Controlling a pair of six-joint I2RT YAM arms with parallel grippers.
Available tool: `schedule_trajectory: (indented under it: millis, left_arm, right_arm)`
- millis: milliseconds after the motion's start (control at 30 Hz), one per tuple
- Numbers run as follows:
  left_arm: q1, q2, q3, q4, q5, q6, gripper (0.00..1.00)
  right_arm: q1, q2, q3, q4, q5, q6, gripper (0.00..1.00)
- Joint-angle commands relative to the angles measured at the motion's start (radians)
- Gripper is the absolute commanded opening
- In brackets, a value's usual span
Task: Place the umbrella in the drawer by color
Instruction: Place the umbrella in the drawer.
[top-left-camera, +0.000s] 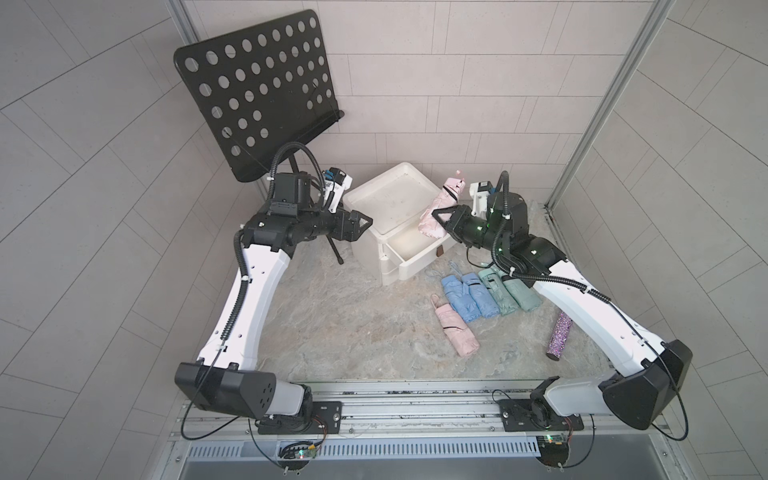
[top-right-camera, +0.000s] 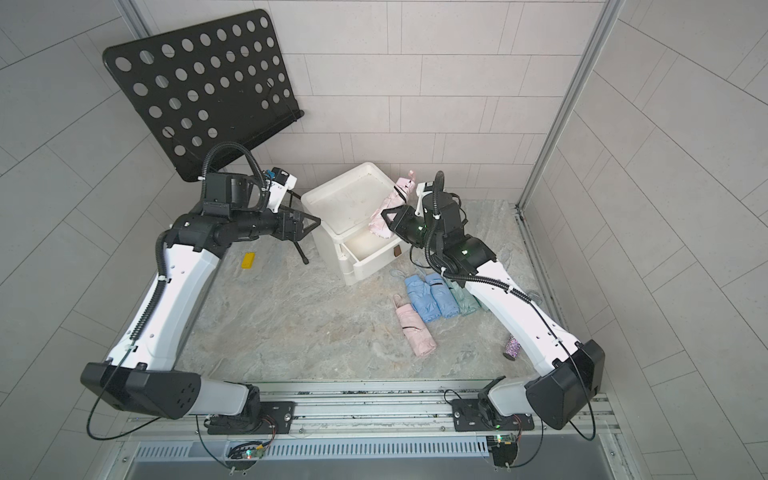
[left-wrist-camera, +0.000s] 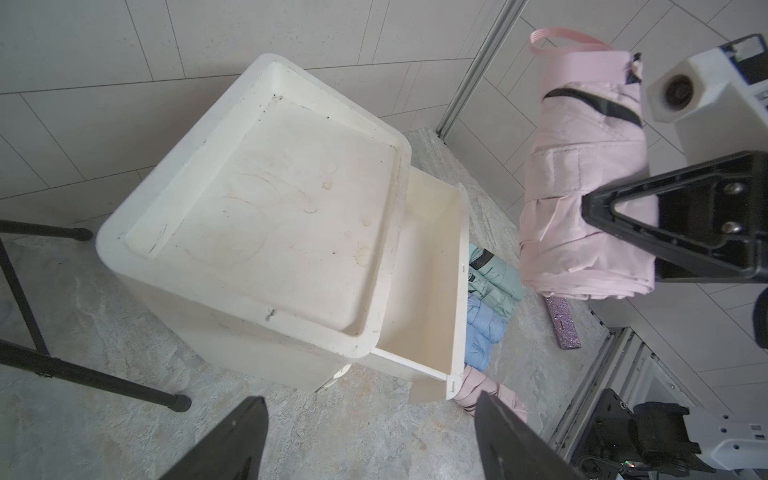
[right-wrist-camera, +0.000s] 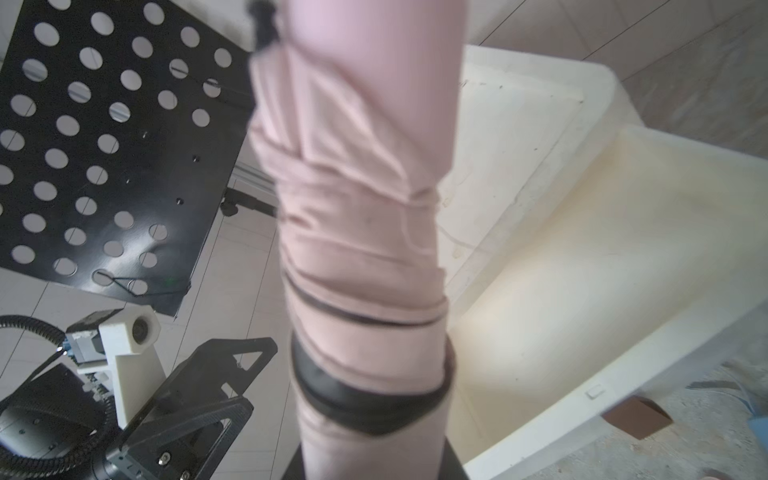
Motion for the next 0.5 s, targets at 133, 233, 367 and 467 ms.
schedule_trajectory:
  millis: [133,233,367,467]
  left_arm:
    - [0.006,-0.028,-0.041,0.06,-0.004,-0.02,0.85]
    - [0.012,-0.032,-0.052,0.072,0.0,-0.026,0.85]
    - [0.019,-0.036,-0.063,0.082,0.001,-0.034,0.85]
    - [0.025,-0.038,-0.076,0.095,0.008,-0.041,0.85]
  right_arm:
    - [-0.015,0.024,-0.043,0.06,0.116,0.151,0.28]
    - [-0.021,0.049,-0.067,0.089,0.115,0.202,0.28]
    - [-0.026,0.109,-0.057,0.114,0.09,0.255,0.28]
    - [-0.026,0.153,-0.022,0.112,0.065,0.267,0.28]
